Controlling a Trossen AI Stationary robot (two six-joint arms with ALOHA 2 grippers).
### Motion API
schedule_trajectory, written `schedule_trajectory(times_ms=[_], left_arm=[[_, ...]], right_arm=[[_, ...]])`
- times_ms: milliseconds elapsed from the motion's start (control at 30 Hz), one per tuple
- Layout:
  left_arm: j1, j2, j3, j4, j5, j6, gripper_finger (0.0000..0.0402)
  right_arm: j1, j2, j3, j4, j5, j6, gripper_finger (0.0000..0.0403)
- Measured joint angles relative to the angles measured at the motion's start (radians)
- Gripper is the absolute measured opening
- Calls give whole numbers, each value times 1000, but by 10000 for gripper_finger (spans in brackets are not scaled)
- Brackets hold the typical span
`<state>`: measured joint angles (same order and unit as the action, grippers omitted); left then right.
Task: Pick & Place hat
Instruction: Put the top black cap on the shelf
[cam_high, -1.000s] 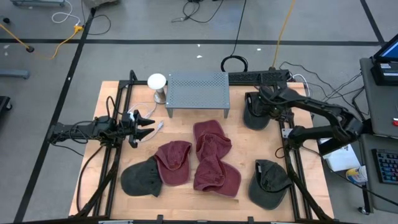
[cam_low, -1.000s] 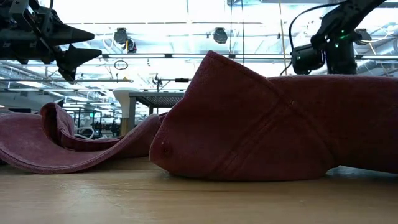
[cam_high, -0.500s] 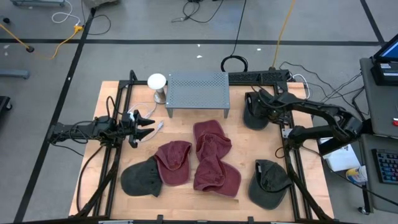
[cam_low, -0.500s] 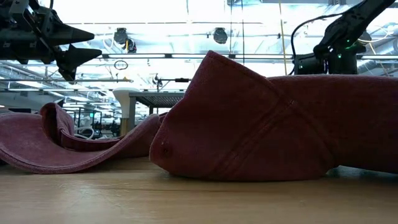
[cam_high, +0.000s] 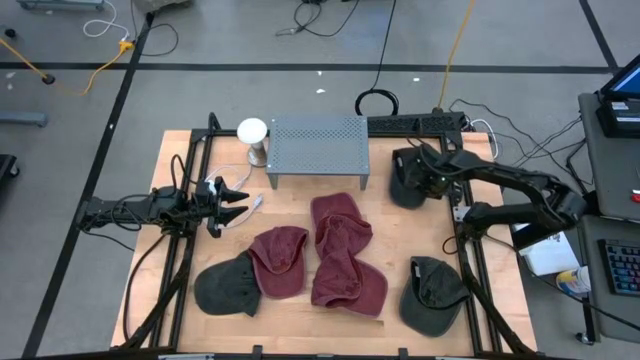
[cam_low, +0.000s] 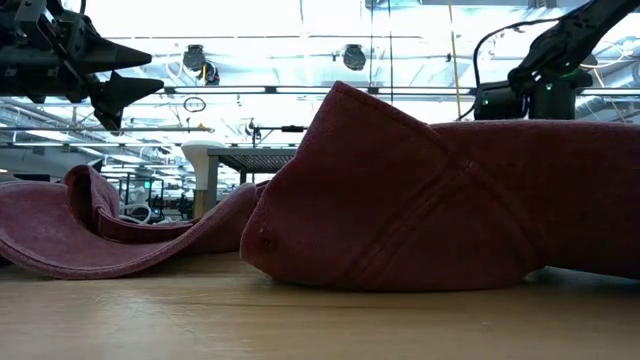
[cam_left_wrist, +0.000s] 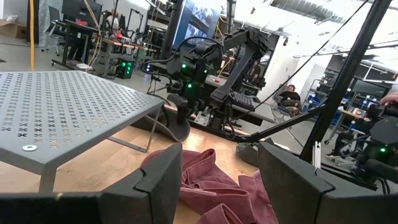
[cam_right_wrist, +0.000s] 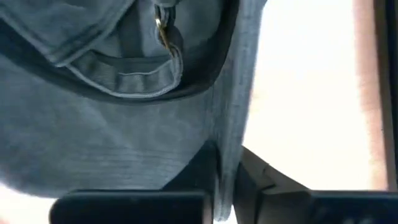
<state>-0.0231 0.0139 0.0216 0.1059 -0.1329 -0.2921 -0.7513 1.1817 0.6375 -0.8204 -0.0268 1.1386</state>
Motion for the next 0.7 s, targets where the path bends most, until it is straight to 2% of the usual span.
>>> schedule_trajectory(times_ms=[333, 700], left_arm=[[0, 0, 0, 0, 0, 0, 214], [0, 0, 0, 0, 0, 0, 214]], right_arm=[[1, -23, 107, -4, 56, -52, 6], [1, -24, 307, -135, 112, -162, 5]])
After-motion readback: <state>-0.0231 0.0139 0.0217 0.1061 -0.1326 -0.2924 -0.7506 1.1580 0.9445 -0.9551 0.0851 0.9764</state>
